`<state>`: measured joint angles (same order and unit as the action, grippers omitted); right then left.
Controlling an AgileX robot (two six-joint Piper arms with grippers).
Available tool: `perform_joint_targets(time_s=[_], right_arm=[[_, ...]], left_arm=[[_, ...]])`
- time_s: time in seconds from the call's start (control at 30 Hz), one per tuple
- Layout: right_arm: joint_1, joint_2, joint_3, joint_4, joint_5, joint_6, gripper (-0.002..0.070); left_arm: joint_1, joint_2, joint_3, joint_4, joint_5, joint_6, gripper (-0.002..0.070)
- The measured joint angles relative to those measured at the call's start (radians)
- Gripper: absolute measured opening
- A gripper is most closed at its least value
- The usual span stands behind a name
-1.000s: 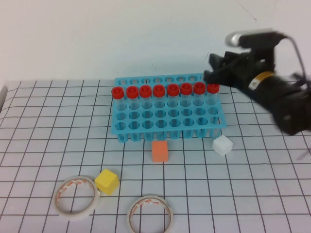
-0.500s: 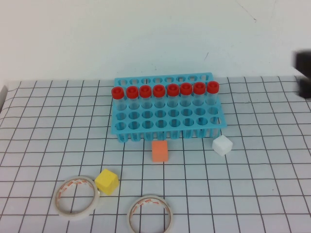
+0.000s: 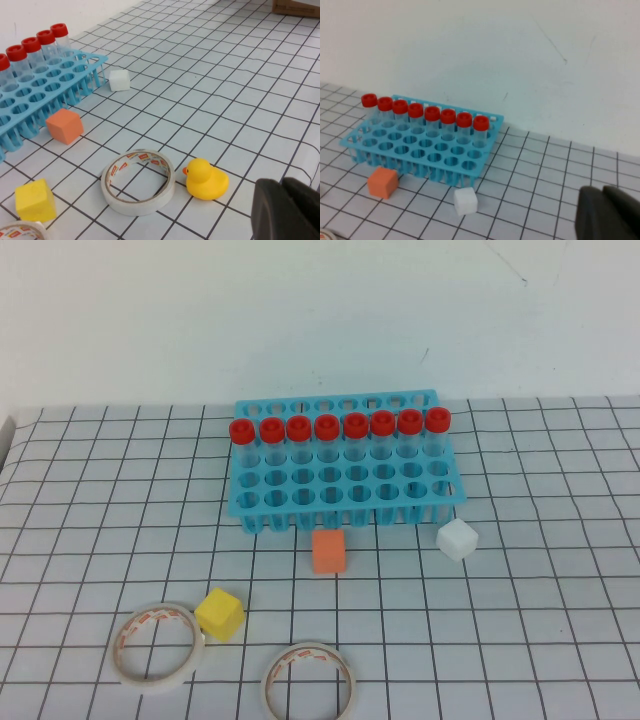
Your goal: Place the test tubes
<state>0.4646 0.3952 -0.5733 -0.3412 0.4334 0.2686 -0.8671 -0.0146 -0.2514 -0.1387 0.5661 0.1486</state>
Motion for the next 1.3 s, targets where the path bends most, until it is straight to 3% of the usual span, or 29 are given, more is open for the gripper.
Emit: perform_joint_targets(time_s=[0.23, 0.4, 0.6, 0.83, 1.1, 1.3], right_arm=[[-0.046, -0.215, 0.212, -0.017, 0.000, 0.076, -0.0001], [-0.307, -0.309, 0.369, 0.111, -0.044, 0.080, -0.0001], [-0.597, -0.407, 0.522, 0.300, -0.187, -0.110, -0.0001], [-0.604, -0.407, 0.600, 0.274, -0.194, -0.059, -0.0001], [-0.507, -0.407, 0.598, 0.221, -0.122, -0.058, -0.0001], [-0.497, -0.407, 0.597, 0.217, -0.105, -0.057, -0.0001]], left_arm=[[0.000, 0.000, 0.000, 0.000, 0.000, 0.000, -0.0001], [0.000, 0.000, 0.000, 0.000, 0.000, 0.000, -0.0001], [0.000, 0.000, 0.000, 0.000, 0.000, 0.000, -0.0001], [0.000, 0.000, 0.000, 0.000, 0.000, 0.000, -0.0001], [0.000, 0.000, 0.000, 0.000, 0.000, 0.000, -0.0001], [0.000, 0.000, 0.000, 0.000, 0.000, 0.000, -0.0001]])
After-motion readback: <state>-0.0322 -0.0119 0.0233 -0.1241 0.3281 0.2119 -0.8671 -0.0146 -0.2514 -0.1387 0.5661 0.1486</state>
